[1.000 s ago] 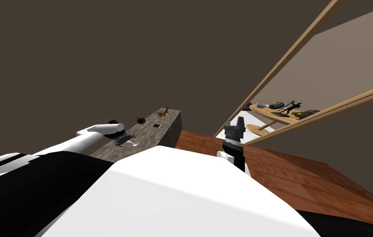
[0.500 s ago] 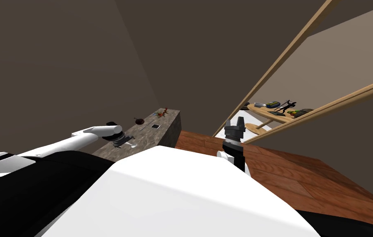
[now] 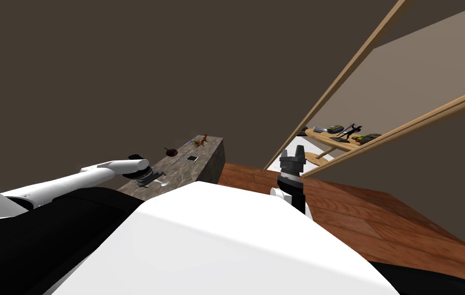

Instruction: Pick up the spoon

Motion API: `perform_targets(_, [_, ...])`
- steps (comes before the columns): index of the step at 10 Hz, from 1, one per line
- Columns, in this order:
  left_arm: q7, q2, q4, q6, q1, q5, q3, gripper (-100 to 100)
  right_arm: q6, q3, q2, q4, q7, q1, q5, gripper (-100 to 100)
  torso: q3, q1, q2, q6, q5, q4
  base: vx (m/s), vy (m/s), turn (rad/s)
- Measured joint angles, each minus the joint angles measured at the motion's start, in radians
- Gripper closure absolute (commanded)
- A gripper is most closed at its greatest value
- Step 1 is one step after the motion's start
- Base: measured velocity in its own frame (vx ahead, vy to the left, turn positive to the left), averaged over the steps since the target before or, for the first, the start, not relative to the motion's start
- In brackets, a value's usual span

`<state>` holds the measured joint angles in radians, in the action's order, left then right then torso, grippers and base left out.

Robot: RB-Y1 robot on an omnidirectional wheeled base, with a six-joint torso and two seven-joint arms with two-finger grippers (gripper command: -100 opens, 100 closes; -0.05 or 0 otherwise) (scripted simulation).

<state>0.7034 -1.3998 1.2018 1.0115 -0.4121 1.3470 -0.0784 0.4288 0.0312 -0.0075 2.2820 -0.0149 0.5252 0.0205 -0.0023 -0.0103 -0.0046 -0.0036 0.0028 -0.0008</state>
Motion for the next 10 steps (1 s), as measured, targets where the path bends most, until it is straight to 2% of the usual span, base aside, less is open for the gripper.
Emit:
perform_targets(7, [-0.051,-0.104,0.032,-0.154,-0.103,0.165,-0.120,-100,0.000,0.000,0.000,0.000,0.000,0.000,0.000,0,0.000,0.000,0.000,0.000,0.000,0.000,0.005,0.001,-0.039])
perform_targets(8, [-0.051,-0.105,0.031,-0.157,-0.103,0.167,-0.121,100,0.000,0.000,0.000,0.000,0.000,0.000,0.000,0,0.000,0.000,0.000,0.000,0.000,0.000,0.000,0.000,0.000])
perform_targets(10, [-0.051,-0.105,0.032,-0.157,-0.103,0.167,-0.121,100,0.000,0.000,0.000,0.000,0.000,0.000,0.000,0,0.000,0.000,0.000,0.000,0.000,0.000,0.000,0.000,0.000])
